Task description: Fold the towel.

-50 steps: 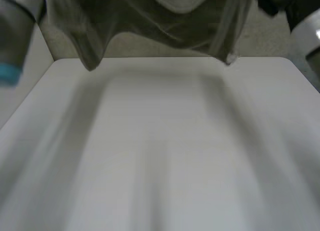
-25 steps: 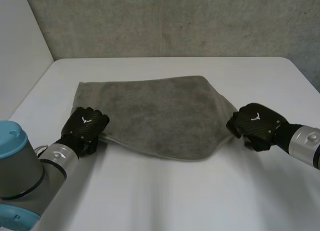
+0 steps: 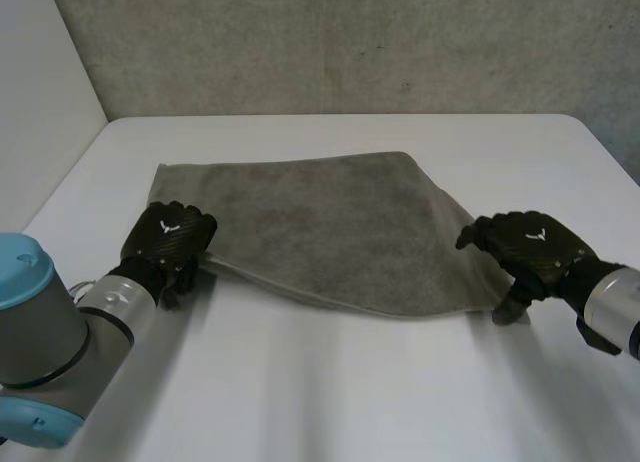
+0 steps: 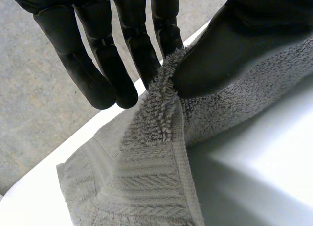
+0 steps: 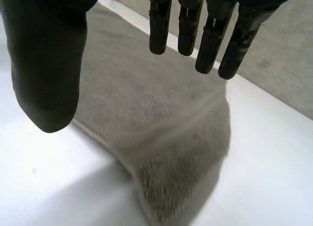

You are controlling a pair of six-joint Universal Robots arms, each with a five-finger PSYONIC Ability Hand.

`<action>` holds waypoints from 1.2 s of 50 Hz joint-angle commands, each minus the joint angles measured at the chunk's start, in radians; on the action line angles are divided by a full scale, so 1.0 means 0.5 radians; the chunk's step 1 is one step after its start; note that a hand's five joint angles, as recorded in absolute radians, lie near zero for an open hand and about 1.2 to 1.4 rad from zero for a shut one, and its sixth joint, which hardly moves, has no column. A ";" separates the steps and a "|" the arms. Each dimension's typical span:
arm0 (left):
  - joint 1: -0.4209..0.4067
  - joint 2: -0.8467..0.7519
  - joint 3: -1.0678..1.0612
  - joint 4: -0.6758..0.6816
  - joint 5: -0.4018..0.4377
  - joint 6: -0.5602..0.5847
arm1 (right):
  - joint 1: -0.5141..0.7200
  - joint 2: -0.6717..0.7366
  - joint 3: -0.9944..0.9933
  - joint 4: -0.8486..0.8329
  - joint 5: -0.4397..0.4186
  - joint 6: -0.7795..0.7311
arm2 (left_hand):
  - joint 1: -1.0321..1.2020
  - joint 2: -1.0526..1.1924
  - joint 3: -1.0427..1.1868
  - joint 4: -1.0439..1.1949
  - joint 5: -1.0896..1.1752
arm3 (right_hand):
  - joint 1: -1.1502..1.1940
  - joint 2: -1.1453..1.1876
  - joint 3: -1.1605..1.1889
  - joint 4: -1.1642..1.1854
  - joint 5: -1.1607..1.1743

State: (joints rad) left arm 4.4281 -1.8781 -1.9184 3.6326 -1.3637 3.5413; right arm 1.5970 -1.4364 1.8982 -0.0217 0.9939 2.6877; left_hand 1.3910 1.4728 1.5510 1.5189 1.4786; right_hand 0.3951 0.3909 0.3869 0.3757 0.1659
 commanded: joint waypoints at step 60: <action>0.035 -0.171 0.094 0.009 -0.065 -0.072 | 0.095 0.376 -0.051 -0.656 0.482 0.009 | -1.151 -1.315 -1.471 -1.407 -1.676 | 2.002 2.011 2.019 2.041 2.112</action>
State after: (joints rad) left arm 4.4421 -1.9566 -1.8667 3.6348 -1.3735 3.4988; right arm 1.6772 -1.2083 1.8388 -0.3221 1.2409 2.6907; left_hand 0.9698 0.9752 0.9790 0.9730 0.9742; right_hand 1.3226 1.3005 1.3297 1.3330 1.1586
